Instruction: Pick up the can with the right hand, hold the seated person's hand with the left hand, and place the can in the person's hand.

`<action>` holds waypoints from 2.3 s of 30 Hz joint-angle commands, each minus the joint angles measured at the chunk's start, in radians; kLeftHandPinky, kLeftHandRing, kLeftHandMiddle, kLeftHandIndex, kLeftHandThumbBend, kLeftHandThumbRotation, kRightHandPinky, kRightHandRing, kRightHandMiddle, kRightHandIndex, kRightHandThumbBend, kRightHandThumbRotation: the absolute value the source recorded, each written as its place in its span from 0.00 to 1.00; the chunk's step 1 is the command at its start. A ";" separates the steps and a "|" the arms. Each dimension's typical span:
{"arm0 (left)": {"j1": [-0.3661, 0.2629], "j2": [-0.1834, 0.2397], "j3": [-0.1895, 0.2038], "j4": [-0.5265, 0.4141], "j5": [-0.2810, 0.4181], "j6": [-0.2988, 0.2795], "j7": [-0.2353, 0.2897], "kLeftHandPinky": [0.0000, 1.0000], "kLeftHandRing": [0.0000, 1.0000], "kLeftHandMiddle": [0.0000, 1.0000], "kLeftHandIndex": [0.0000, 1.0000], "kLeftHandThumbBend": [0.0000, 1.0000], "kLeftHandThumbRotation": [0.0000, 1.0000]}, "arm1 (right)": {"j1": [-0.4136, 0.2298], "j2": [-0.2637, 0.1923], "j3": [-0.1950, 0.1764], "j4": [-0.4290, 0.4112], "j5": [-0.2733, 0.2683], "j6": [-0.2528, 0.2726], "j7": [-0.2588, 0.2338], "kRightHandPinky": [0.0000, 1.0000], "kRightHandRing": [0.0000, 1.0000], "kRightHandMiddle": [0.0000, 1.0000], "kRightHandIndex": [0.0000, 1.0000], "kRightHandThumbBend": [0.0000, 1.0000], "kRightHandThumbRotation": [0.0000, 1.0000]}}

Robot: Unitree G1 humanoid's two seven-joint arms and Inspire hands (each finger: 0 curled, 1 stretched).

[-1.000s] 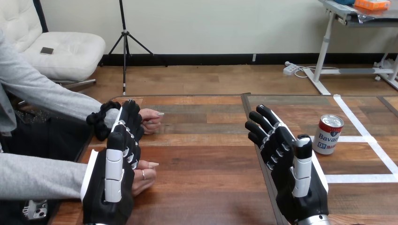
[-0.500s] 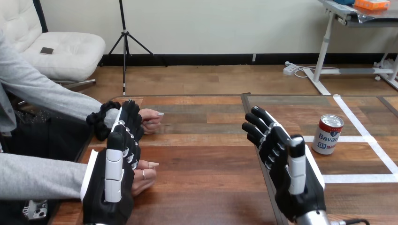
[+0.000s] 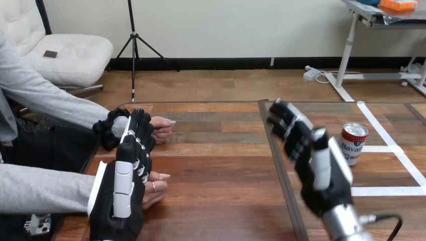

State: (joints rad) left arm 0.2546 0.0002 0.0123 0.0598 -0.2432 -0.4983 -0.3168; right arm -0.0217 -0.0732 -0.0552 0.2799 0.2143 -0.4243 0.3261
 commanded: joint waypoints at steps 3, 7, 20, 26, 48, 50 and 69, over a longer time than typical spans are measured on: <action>-0.048 0.000 0.001 -0.004 -0.007 -0.011 -0.005 1.00 1.00 1.00 1.00 0.75 1.00 | -0.132 -0.041 -0.043 0.027 0.010 0.006 -0.004 1.00 0.94 0.93 0.91 1.00 1.00; -0.047 -0.002 0.002 -0.004 -0.007 -0.012 -0.004 1.00 1.00 1.00 1.00 0.75 1.00 | -0.163 -0.057 -0.058 0.058 0.005 -0.015 0.000 1.00 0.95 0.94 0.92 1.00 1.00; -0.049 0.000 0.006 0.001 -0.016 -0.015 -0.012 1.00 1.00 1.00 1.00 0.76 1.00 | -0.241 -0.093 -0.091 0.118 -0.012 -0.024 -0.021 0.96 0.94 0.94 0.93 1.00 1.00; -0.047 0.000 0.007 -0.002 -0.021 -0.011 -0.014 1.00 1.00 1.00 1.00 0.76 1.00 | -0.267 -0.115 -0.100 0.128 -0.021 -0.011 -0.031 0.96 0.96 0.95 0.94 1.00 1.00; -0.056 0.007 0.011 0.002 -0.024 -0.011 -0.014 1.00 1.00 1.00 0.99 0.75 1.00 | -0.395 -0.168 -0.131 0.233 -0.057 0.006 -0.091 1.00 0.98 0.96 0.95 1.00 1.00; -0.055 0.008 0.010 -0.002 -0.023 -0.008 -0.012 1.00 1.00 1.00 0.99 0.75 1.00 | -0.408 -0.173 -0.134 0.250 -0.058 0.006 -0.090 1.00 0.98 0.96 0.96 1.00 1.00; -0.052 0.008 0.008 -0.001 -0.018 -0.011 -0.009 1.00 1.00 1.00 0.99 0.75 1.00 | -0.571 -0.249 -0.151 0.431 -0.083 0.032 -0.116 1.00 0.99 0.97 0.97 0.98 1.00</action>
State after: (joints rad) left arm 0.2547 0.0063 0.0173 0.0656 -0.2638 -0.4971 -0.3233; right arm -0.4599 -0.2777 -0.1897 0.6569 0.1469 -0.3950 0.2311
